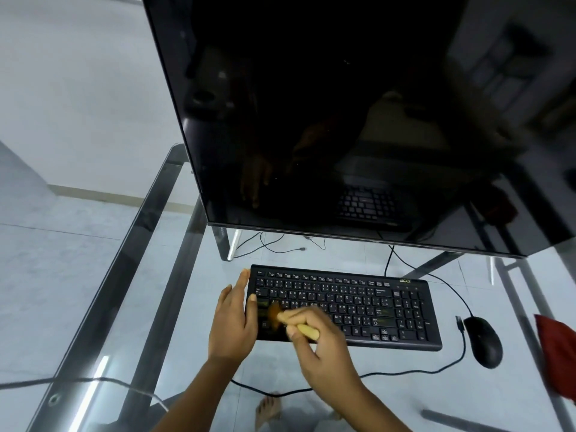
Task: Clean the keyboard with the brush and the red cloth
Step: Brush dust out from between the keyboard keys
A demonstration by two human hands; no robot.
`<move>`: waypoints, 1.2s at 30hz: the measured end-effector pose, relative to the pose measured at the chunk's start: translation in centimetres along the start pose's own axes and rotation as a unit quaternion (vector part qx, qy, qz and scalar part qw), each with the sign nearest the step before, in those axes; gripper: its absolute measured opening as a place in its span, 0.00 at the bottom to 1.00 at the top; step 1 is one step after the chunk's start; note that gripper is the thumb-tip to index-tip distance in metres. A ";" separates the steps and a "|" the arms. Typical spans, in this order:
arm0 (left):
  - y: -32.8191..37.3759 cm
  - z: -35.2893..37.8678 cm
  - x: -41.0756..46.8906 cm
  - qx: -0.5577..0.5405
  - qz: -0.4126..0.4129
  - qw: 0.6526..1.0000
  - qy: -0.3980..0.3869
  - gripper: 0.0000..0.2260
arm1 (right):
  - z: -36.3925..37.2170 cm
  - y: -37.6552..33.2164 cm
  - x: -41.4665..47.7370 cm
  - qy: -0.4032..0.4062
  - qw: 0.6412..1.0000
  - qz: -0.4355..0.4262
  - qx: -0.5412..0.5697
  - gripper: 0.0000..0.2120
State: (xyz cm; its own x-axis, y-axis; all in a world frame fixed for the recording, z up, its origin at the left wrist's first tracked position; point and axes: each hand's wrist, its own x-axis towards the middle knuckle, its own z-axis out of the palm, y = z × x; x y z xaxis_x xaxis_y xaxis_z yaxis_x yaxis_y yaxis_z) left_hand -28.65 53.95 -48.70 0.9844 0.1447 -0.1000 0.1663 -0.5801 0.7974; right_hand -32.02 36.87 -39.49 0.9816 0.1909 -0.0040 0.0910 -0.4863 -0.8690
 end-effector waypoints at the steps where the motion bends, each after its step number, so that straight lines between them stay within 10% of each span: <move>1: 0.3 0.1 0.1 -0.002 0.000 1.000 -0.002 0.23 | -0.5 0.2 0.3 0.012 1.000 0.004 0.000 0.03; 12: 0.5 0.2 0.1 0.006 -0.006 1.000 -0.006 0.24 | -4.2 1.0 1.0 -0.105 0.987 0.116 0.029 0.04; 17: 0.7 0.2 0.1 -0.003 -0.004 1.000 -0.012 0.24 | -5.1 2.5 1.2 0.018 0.971 0.170 0.168 0.06; 30: 0.8 -0.2 -0.4 -0.002 0.030 0.999 -0.017 0.25 | -5.1 2.8 5.4 0.171 0.982 0.075 -0.028 0.03; 33: 1.8 -0.3 -0.1 0.001 0.045 0.999 -0.012 0.24 | -4.1 1.2 7.3 0.070 0.978 0.146 0.129 0.04; 36: 1.1 -0.7 -0.4 0.008 0.060 0.998 -0.007 0.24 | -2.2 0.7 8.1 0.047 0.993 0.109 0.007 0.04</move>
State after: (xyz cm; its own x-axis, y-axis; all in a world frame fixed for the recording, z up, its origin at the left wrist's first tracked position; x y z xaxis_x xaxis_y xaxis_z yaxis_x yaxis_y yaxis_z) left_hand -28.89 53.83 -47.40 0.9980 0.0618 -0.0119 0.0469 -0.6046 0.7951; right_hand -23.65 36.18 -39.03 0.9893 0.0013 -0.1460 -0.1262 -0.4957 -0.8593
